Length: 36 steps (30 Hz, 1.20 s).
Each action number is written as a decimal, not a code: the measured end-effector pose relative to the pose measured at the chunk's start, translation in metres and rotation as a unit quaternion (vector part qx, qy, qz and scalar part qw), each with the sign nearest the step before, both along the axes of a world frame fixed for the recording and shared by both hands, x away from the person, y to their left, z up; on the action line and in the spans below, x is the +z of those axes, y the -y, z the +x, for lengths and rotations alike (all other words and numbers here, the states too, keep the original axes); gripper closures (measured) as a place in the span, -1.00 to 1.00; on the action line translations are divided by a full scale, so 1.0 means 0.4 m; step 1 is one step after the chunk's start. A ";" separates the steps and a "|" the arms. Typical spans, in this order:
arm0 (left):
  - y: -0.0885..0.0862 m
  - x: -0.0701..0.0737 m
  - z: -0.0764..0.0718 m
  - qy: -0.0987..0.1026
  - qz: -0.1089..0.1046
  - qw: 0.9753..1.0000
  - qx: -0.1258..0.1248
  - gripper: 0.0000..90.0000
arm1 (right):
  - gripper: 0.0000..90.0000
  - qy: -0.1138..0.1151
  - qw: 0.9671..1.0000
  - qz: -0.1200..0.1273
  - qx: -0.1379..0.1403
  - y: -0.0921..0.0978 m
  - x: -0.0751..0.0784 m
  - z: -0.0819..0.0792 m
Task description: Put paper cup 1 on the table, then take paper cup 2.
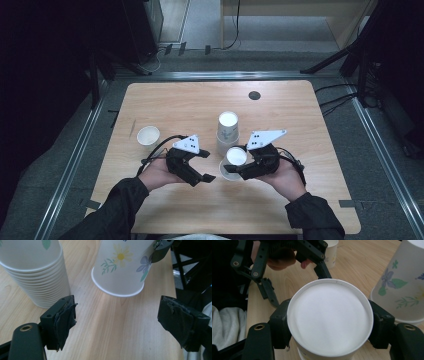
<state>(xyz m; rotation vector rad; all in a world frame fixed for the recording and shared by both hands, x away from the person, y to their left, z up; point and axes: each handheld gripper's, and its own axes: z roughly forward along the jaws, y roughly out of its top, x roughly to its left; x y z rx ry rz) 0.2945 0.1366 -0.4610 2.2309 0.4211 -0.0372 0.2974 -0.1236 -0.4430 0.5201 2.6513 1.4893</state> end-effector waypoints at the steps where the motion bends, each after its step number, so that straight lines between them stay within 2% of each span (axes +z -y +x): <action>1: 0.003 -0.001 -0.002 0.001 0.002 1.000 -0.001 -0.67 | -0.26 0.000 1.000 0.004 0.004 -0.005 0.003 0.000; 9: 0.008 0.000 -0.008 0.001 -0.020 1.000 -0.004 -0.67 | -0.26 -0.003 1.000 0.012 0.018 -0.032 0.010 0.002; 29: 0.014 -0.012 -0.011 -0.008 -0.037 0.999 0.000 -0.67 | -0.26 -0.009 0.998 0.035 0.048 -0.092 0.019 -0.007; 36: 0.018 -0.013 -0.017 0.001 -0.040 0.999 -0.006 -0.59 | -0.26 -0.012 0.998 0.047 0.048 -0.095 0.025 -0.009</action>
